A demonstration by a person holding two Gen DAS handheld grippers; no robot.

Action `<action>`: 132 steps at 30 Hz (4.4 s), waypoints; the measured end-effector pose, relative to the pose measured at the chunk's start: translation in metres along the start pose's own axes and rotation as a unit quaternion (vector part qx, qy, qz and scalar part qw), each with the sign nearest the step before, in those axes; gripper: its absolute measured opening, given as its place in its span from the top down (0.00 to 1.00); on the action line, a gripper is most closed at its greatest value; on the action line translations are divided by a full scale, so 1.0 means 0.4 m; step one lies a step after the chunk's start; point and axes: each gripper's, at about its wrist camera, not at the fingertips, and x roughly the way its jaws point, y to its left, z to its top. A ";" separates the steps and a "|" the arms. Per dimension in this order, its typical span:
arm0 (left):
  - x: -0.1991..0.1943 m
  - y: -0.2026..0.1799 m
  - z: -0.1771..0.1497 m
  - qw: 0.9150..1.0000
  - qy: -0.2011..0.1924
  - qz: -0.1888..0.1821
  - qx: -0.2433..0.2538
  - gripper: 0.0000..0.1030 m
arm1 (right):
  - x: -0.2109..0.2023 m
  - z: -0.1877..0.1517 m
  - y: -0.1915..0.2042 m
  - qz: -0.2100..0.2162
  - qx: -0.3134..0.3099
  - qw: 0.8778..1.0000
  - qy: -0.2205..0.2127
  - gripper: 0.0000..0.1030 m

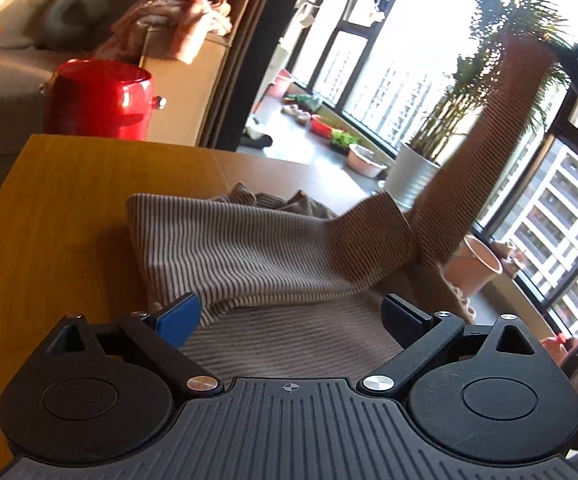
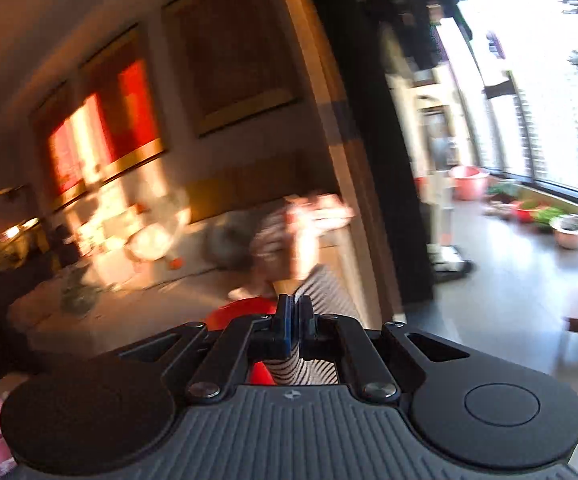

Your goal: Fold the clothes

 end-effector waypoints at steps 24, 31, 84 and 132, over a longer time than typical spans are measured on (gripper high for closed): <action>0.035 -0.019 -0.037 1.000 0.017 -0.018 0.002 0.02 | 0.353 -0.256 0.181 0.081 -0.017 0.988 0.128 0.70; 0.060 -0.021 0.034 1.000 -0.021 0.018 -0.013 0.23 | 0.273 -0.377 -0.007 0.006 -0.007 0.989 0.145 0.55; 0.009 0.126 0.029 0.983 -0.065 0.161 -0.051 0.96 | 0.333 -0.537 0.218 0.051 -0.221 0.959 0.171 0.29; 0.162 -0.001 0.068 0.998 -0.022 0.058 -0.011 0.66 | 0.246 -0.553 -0.186 -0.036 0.004 0.985 0.170 0.68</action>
